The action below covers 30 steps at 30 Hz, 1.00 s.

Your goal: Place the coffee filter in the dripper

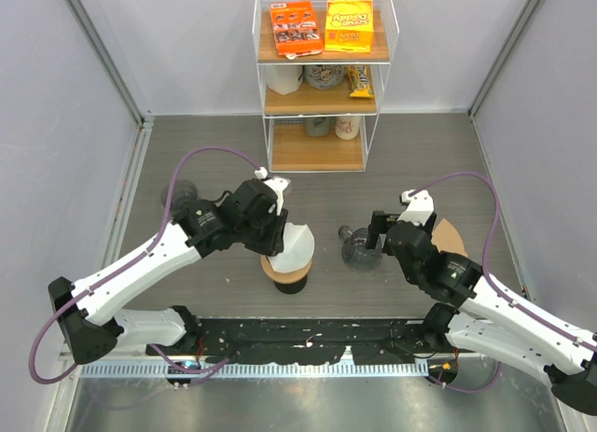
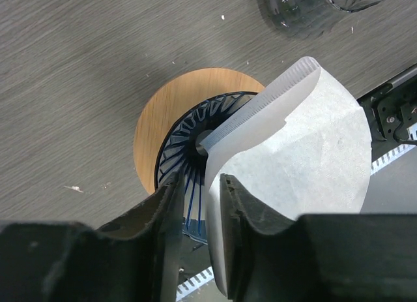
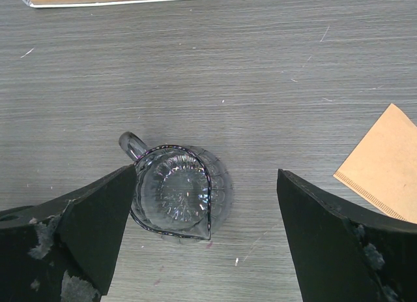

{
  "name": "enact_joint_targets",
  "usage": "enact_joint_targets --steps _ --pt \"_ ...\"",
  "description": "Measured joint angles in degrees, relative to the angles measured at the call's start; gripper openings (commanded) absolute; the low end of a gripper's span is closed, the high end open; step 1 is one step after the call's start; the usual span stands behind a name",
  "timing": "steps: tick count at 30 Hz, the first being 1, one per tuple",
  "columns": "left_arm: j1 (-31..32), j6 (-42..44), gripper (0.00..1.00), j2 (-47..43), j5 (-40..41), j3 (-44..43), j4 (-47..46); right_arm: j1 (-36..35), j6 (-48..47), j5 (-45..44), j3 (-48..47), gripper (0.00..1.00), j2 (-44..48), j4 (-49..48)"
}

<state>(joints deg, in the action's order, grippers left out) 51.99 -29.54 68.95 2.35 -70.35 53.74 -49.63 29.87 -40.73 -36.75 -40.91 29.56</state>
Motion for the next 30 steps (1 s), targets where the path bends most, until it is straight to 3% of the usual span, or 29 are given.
enact_joint_targets --steps 6,12,21,22,30 --pt "0.0 0.0 0.55 -0.1 0.0 -0.7 0.5 0.0 -0.1 0.0 0.0 0.95 0.0 0.0" --pt "0.0 0.1 0.64 -2.1 -0.1 -1.9 1.0 0.0 -0.1 0.0 0.0 0.95 0.0 0.0" --pt "0.0 0.2 0.91 -4.3 3.3 -5.9 3.7 0.0 -0.1 -0.1 0.0 0.95 1.0 0.0" --pt "0.0 0.2 0.99 -4.7 3.9 -6.3 4.2 0.0 -0.1 -0.1 0.0 0.95 1.2 0.0" --pt "0.0 1.9 0.99 -9.3 3.3 -9.0 4.1 0.0 -0.2 -1.3 1.3 0.95 2.7 -0.1"
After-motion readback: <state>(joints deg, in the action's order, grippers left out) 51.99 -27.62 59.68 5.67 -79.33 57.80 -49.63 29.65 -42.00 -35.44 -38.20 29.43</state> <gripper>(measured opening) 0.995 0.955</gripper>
